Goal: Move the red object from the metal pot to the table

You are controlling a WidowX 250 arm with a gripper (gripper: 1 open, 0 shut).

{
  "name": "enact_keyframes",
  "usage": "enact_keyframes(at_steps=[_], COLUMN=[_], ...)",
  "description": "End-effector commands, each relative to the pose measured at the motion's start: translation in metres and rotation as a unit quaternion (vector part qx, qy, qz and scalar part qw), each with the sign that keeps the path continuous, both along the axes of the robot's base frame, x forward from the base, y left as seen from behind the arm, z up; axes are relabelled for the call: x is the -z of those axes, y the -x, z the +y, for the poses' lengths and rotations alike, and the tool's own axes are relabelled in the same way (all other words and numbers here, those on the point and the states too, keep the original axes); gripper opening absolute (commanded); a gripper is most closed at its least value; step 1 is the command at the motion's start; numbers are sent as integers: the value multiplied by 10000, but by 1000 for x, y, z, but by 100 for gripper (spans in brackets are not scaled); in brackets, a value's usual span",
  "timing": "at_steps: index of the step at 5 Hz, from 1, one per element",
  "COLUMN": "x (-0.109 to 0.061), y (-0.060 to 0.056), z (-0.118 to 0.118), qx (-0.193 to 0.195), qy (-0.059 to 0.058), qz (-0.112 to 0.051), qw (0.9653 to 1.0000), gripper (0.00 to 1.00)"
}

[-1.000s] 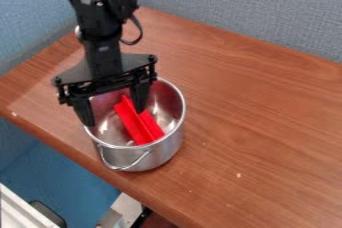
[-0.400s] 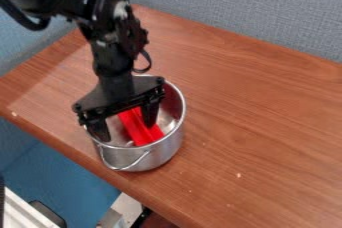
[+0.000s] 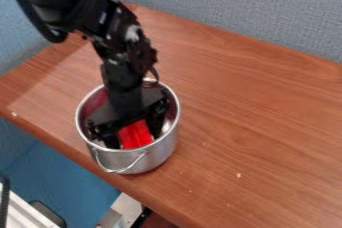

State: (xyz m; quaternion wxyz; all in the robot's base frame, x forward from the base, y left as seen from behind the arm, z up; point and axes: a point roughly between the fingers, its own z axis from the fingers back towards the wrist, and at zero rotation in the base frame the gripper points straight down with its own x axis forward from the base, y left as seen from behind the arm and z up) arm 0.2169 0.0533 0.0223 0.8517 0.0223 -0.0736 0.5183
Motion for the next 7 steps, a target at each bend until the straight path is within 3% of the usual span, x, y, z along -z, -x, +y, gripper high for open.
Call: enact_keyframes(at_steps=[1, 2, 4, 5, 6, 7], x=[-6, -7, -18, -8, -4, -2], y=[-11, -12, 11, 11, 12, 19], z=[-3, -4, 8, 10, 11, 10], qx=[-373, -781, -837, -605, -346, -440], qy=[-73, -120, -191, -245, -222, -251], qz=[-123, -85, -54, -1, 14, 86], qw=[9992, 9968, 9963, 9979, 9992, 9987], gripper=[0, 0, 0, 100, 0, 0])
